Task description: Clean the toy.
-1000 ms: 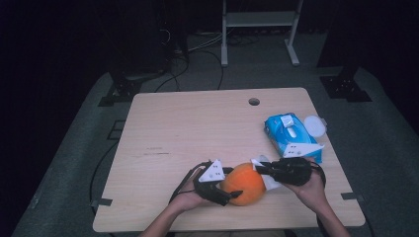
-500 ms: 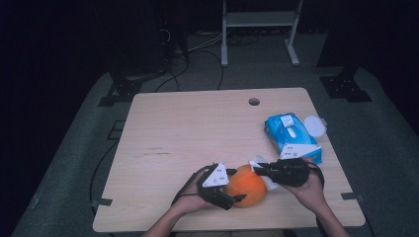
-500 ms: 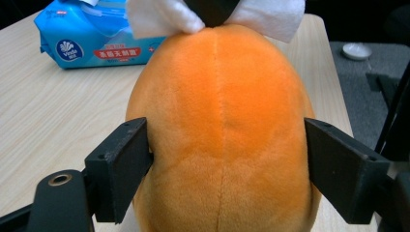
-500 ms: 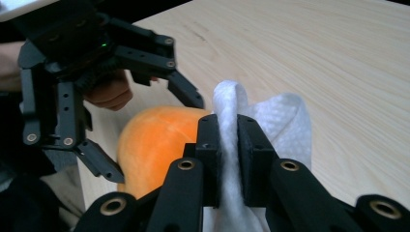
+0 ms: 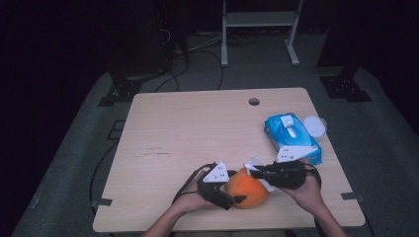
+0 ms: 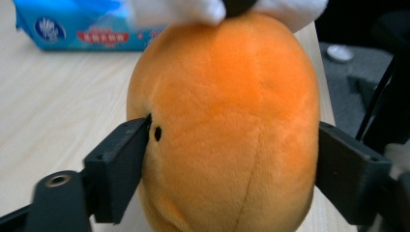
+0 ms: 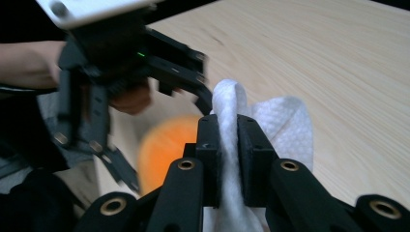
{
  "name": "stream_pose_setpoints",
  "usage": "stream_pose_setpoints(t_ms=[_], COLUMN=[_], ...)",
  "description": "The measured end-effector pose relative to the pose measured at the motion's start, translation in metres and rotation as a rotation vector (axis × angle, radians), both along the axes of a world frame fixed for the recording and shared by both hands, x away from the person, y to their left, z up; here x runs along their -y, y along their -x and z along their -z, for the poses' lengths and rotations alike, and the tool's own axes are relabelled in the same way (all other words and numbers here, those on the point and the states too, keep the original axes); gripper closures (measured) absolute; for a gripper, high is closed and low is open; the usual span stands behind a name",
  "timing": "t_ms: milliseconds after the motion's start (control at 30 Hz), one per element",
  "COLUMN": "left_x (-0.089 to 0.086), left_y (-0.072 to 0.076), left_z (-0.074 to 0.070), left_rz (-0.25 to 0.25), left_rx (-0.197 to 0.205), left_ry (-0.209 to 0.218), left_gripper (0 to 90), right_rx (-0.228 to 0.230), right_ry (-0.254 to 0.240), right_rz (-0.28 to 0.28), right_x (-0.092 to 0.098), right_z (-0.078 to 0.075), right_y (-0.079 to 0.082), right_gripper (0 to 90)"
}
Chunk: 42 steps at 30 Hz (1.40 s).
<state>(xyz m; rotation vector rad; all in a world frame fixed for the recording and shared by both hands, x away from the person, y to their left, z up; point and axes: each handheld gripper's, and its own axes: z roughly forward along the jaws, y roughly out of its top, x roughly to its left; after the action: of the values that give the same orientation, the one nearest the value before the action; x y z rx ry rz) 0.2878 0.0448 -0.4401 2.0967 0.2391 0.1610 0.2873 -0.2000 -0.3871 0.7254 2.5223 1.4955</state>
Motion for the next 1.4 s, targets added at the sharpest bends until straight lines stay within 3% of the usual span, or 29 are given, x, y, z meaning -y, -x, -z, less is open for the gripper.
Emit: stream_pose_setpoints(t_ms=[33, 67, 167, 233, 267, 467, 567, 600, 767, 867, 1033, 1100, 1133, 1200, 1300, 1400], left_x=[0.001, 0.001, -0.001, -0.004, -0.006, -0.006, -0.007, -0.007, -0.013, -0.016, -0.015, -0.013, -0.011, -0.009, -0.012, -0.013], left_y=[0.002, 0.003, 0.003, 0.001, -0.001, -0.005, -0.005, -0.005, -0.011, -0.014, -0.015, -0.015, -0.014, -0.013, -0.012, -0.014], left_z=[-0.001, -0.002, 0.0, 0.001, 0.002, 0.003, 0.004, 0.004, 0.006, 0.007, 0.008, 0.006, 0.006, 0.005, 0.006, 0.006], left_rz=[0.004, 0.005, 0.002, -0.002, -0.007, -0.016, -0.025, -0.029, -0.05, -0.063, -0.067, -0.079, -0.087, -0.091, -0.083, -0.044], left_rx=[0.017, 0.033, 0.025, 0.013, 0.001, -0.025, -0.03, -0.036, -0.079, -0.102, -0.114, -0.111, -0.11, -0.1, -0.1, -0.107], left_ry=[-0.013, -0.027, -0.018, -0.013, -0.003, 0.02, 0.018, 0.021, 0.032, 0.05, 0.061, 0.06, 0.06, 0.051, 0.058, 0.088], left_gripper=[20.9, 22.1, 23.0, 23.0, 23.0, 23.3, 23.4, 23.6, 23.5, 23.5, 22.7, 22.5, 22.5, 22.4, 21.8, 13.2], right_rx=[0.006, 0.026, 0.022, 0.007, -0.022, -0.074, -0.064, -0.042, -0.025, -0.048, -0.069, -0.057, -0.047, -0.017, -0.006, -0.033], right_ry=[0.007, 0.045, 0.053, 0.044, 0.039, 0.021, 0.022, 0.021, 0.029, 0.042, 0.011, 0.009, -0.002, 0.023, 0.039, 0.034], right_rz=[-0.011, -0.024, -0.017, 0.021, 0.058, 0.117, 0.113, 0.089, 0.061, 0.12, 0.141, 0.118, 0.064, 0.034, 0.031, 0.067], right_x=[-0.004, -0.01, -0.007, 0.005, 0.02, 0.048, 0.044, 0.038, 0.033, 0.048, 0.057, 0.05, 0.035, 0.022, 0.018, 0.032], right_z=[-0.001, -0.002, 0.0, 0.003, 0.007, 0.017, 0.012, 0.008, 0.003, 0.011, 0.012, 0.009, 0.005, 0.002, 0.0, 0.007], right_y=[0.002, 0.004, 0.002, -0.004, -0.01, -0.02, -0.016, -0.013, -0.008, -0.017, -0.019, -0.016, -0.011, -0.006, -0.004, -0.011], right_gripper=[79.9, 79.9, 80.0, 80.0, 80.0, 80.0, 80.4, 80.4, 80.3, 80.3, 80.4, 80.4, 80.3, 80.3, 80.3, 80.3])
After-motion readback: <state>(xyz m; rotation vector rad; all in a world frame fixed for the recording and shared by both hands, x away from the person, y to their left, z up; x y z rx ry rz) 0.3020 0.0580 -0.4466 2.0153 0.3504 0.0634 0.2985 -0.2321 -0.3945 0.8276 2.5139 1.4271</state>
